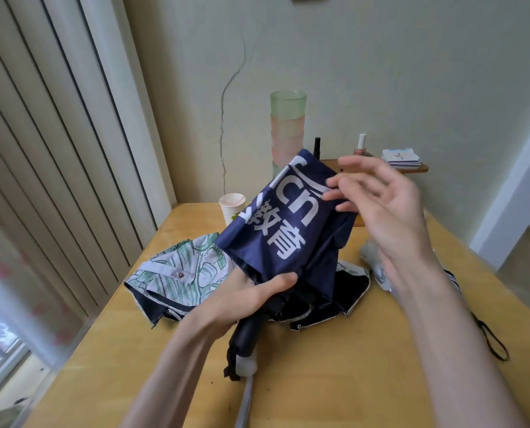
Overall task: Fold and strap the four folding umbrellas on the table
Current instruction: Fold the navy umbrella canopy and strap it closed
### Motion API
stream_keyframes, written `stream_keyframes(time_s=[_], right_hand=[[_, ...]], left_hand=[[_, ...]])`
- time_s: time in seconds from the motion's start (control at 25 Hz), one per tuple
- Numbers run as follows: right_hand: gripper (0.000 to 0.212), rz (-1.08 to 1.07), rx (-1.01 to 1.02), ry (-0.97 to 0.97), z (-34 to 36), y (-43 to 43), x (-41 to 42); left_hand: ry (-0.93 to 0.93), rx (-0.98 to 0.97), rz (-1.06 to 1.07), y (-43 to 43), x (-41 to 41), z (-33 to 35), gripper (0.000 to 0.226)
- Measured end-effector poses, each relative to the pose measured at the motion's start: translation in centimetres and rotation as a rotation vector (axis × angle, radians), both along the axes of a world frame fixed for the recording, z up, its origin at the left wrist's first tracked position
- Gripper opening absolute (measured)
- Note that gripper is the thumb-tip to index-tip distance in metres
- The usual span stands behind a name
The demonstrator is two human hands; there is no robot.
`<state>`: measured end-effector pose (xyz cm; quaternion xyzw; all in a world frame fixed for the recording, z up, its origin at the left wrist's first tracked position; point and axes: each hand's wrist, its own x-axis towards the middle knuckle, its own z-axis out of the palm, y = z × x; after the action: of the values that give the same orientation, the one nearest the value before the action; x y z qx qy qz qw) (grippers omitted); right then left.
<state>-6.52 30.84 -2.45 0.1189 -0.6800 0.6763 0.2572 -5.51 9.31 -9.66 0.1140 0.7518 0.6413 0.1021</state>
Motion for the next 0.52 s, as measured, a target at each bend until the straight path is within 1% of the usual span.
stream_keyframes(time_s=[0.04,0.08,0.12,0.16,0.24,0.28,0.36,0.44,0.52], right_hand=[[0.024,-0.086,0.095,0.039,-0.5,0.5,-0.5],[0.028,-0.129,0.211,0.054,-0.9,0.7,-1.0],[0.033,-0.12,0.298,0.042,-1.4,0.8,-1.3],[0.037,-0.08,0.327,0.005,-1.7,0.6,-1.6],[0.036,-0.024,0.264,-0.028,-2.0,0.1,-1.8],[0.032,-0.043,0.228,-0.004,-2.1,0.0,-1.9],[0.021,-0.113,0.193,0.075,-2.4,-0.1,-2.1],[0.013,-0.154,0.179,0.124,-2.3,-0.1,-2.2],[0.012,-0.16,0.145,0.089,-2.0,0.1,-2.1]], left_hand=[[-0.021,0.003,-0.03,-0.3,0.0,0.1,0.031],[-0.031,0.001,-0.053,-0.5,0.1,0.3,0.027],[-0.04,0.006,-0.067,-0.7,0.1,0.5,0.023],[-0.049,0.012,-0.075,-0.9,0.0,0.5,0.021],[-0.066,0.02,-0.062,-1.1,-0.2,0.4,0.025],[-0.074,0.016,-0.052,-1.2,-0.2,0.4,0.029],[-0.074,-0.006,-0.055,-1.5,-0.2,0.5,0.043],[-0.022,-0.079,-0.104,-1.3,0.3,0.7,0.058],[0.079,-0.18,-0.114,-0.9,0.7,0.9,0.066]])
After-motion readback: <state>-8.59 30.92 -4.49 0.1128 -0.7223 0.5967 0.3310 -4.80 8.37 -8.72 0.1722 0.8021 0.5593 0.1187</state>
